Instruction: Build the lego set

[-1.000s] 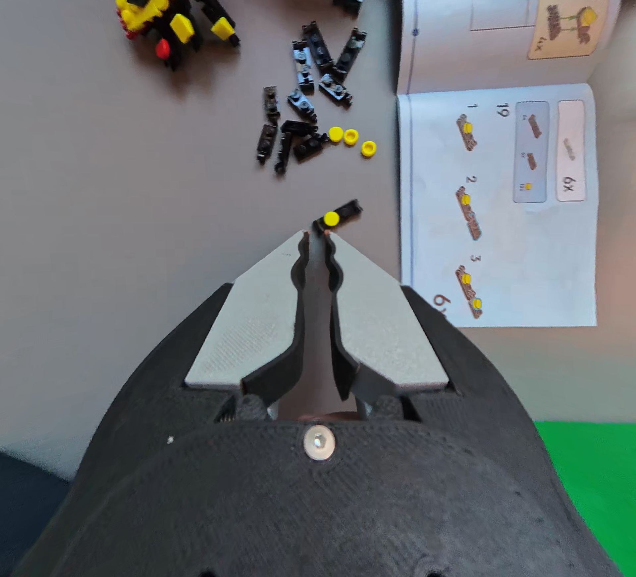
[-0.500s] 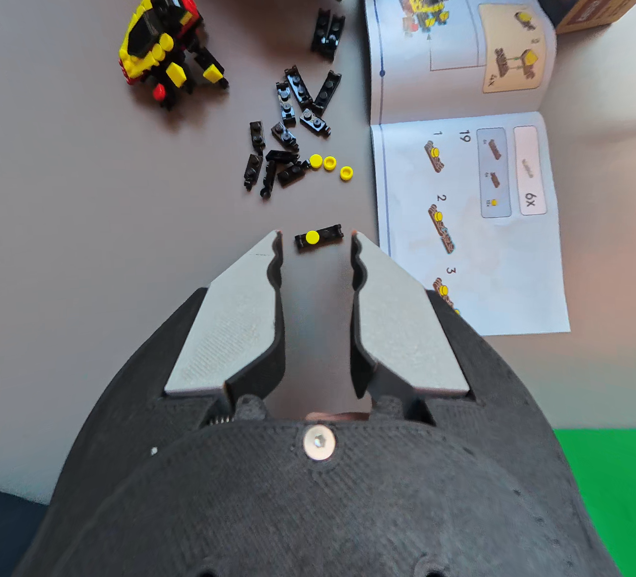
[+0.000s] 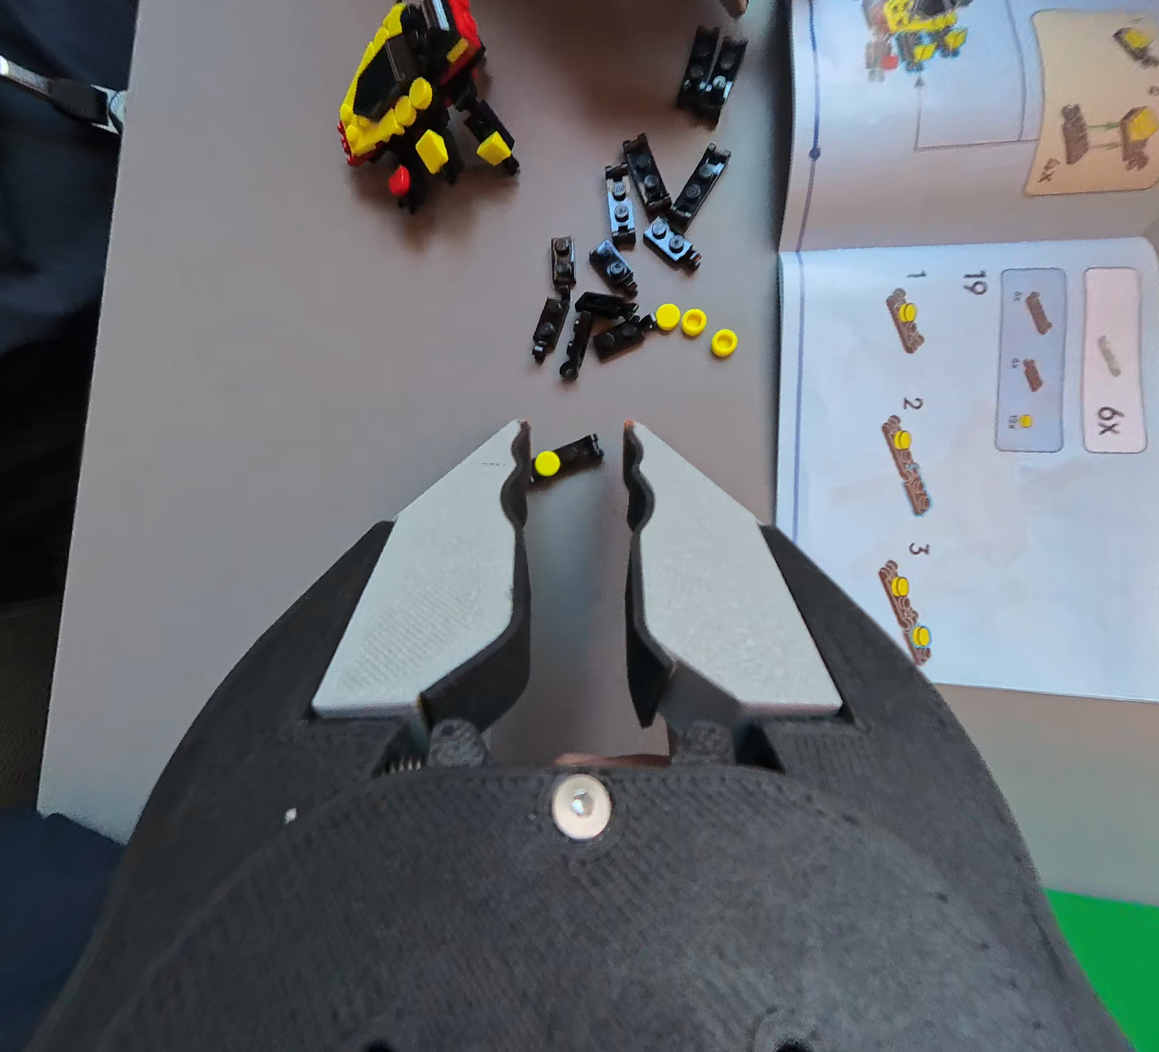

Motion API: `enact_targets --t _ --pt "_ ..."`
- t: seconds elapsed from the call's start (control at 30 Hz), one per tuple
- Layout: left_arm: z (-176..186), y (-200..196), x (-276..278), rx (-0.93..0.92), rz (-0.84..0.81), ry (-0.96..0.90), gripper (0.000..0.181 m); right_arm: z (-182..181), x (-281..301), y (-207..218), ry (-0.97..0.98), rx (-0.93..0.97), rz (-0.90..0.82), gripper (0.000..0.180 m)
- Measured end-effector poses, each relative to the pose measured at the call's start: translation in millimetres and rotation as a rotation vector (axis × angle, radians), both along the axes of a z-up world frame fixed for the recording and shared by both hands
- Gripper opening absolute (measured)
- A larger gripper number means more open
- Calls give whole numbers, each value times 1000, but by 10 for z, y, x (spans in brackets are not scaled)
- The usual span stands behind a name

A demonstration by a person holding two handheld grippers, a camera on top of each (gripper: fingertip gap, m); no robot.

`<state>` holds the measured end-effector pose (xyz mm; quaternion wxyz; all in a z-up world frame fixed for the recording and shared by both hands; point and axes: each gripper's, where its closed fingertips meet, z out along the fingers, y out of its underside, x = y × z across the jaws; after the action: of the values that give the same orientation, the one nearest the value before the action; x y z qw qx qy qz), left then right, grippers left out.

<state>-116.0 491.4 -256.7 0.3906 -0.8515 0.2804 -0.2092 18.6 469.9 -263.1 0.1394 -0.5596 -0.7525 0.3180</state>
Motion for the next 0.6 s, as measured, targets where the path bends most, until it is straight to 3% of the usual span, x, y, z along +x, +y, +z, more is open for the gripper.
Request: enact_targets --t 0.03,0.2,0.6 --pt "-3 -1 2 1 -1 3 21 27 -26 -5 13 12 1 26" --pt "-17 -6 13 3 -5 17 20 80 -153 -59 59 109 32 11" --pt "-23 -12 23 7 -6 27 20 -105 -237 -99 1 128 49 2"
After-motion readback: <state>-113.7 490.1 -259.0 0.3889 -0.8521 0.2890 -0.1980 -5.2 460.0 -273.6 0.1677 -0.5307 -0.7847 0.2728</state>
